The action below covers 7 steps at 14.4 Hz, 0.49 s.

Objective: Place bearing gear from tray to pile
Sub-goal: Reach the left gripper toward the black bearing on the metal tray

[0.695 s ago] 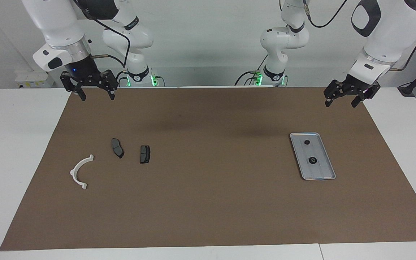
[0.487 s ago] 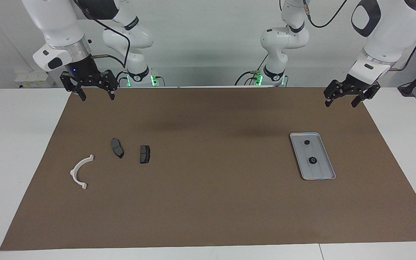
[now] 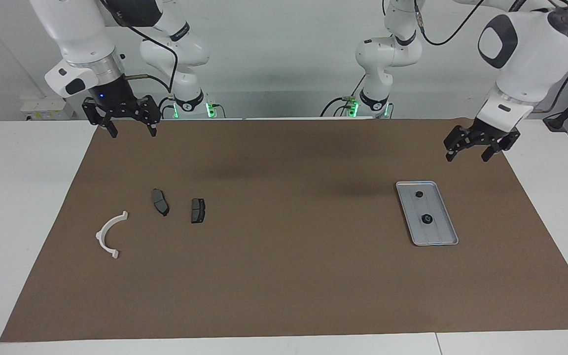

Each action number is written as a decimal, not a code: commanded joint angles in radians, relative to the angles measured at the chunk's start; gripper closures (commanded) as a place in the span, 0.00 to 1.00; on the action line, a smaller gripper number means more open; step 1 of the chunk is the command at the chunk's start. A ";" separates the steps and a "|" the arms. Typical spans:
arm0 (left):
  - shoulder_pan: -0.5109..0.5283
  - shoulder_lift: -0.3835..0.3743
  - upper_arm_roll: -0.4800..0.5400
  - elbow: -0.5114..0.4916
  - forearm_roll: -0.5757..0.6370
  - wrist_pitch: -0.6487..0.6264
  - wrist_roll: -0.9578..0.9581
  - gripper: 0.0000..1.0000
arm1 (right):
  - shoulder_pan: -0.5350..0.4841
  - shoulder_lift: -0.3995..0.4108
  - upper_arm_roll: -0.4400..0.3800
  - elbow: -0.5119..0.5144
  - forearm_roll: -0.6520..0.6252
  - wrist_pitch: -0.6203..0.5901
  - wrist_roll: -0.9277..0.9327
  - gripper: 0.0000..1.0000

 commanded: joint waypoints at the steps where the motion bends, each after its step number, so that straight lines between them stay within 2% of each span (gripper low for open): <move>1: 0.007 0.027 0.006 -0.155 -0.017 0.244 -0.006 0.00 | -0.012 -0.001 0.006 -0.004 0.002 0.007 -0.030 0.00; 3: 0.011 0.095 0.008 -0.163 -0.015 0.292 -0.006 0.00 | -0.014 -0.006 0.006 -0.002 0.004 0.007 -0.030 0.00; 5: 0.015 0.113 0.008 -0.214 -0.015 0.390 -0.011 0.00 | -0.015 -0.012 0.002 -0.001 0.013 0.001 -0.030 0.00; 7: -0.002 0.174 0.008 -0.213 -0.015 0.402 -0.030 0.00 | -0.025 -0.021 -0.008 -0.001 0.016 -0.005 -0.031 0.00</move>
